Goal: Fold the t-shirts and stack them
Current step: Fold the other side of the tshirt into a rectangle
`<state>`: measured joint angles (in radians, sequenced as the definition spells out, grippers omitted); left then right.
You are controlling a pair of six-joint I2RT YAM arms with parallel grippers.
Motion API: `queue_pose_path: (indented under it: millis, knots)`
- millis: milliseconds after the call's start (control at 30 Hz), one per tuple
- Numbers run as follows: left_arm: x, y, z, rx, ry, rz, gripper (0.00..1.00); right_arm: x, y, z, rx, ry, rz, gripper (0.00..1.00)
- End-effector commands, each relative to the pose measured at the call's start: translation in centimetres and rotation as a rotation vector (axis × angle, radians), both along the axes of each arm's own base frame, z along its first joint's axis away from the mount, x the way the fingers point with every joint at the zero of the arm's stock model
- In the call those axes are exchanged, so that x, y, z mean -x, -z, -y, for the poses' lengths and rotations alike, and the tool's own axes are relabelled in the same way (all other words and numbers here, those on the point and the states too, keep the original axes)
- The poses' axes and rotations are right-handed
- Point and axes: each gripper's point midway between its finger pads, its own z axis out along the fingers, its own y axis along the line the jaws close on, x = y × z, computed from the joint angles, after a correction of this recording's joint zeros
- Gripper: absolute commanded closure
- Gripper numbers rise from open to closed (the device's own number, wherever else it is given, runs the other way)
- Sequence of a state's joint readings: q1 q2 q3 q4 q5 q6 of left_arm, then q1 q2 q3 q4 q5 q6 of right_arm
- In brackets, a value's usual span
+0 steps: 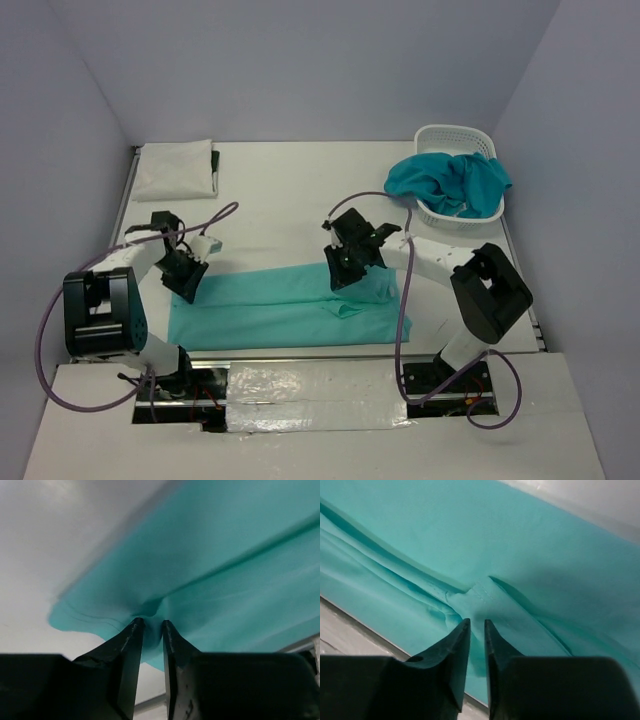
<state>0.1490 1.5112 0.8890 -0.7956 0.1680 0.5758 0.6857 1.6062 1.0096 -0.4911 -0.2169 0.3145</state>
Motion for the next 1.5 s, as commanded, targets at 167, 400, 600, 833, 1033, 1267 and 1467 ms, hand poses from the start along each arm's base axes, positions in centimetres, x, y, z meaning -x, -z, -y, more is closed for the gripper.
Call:
queue_pose_path:
  millis: [167,400,600,833,1033,1267,1467]
  knots:
    - [5.7,-1.2,-1.1,-0.09,0.142,-0.036,0.65,2.8,2.3,0.7,0.028,-0.06,-0.036,0.87]
    - [5.1,-4.1,-0.4,-0.069,0.266,0.103,0.34,2.7,-0.1,1.0,-0.004,-0.069,0.008,0.81]
    - [-0.6,-9.8,-0.5,0.091,0.006,0.37,0.25,-2.7,-5.0,3.0,-0.098,0.116,0.086,0.44]
    - [-1.4,-3.2,-5.1,-0.081,-0.213,0.156,0.15,-6.2,0.0,12.8,0.098,0.487,-0.014,0.24]
    - [-0.9,0.0,-4.5,-0.046,-0.208,0.086,0.1,-6.6,3.7,13.4,0.147,0.493,-0.094,0.27]
    - [-1.2,1.9,-4.0,-0.003,-0.168,0.041,0.64,-8.1,4.9,12.2,0.129,0.473,-0.147,0.77]
    - [-8.2,0.0,-3.6,0.057,-0.175,0.204,1.0,-13.6,2.9,12.1,0.081,0.524,-0.082,1.0]
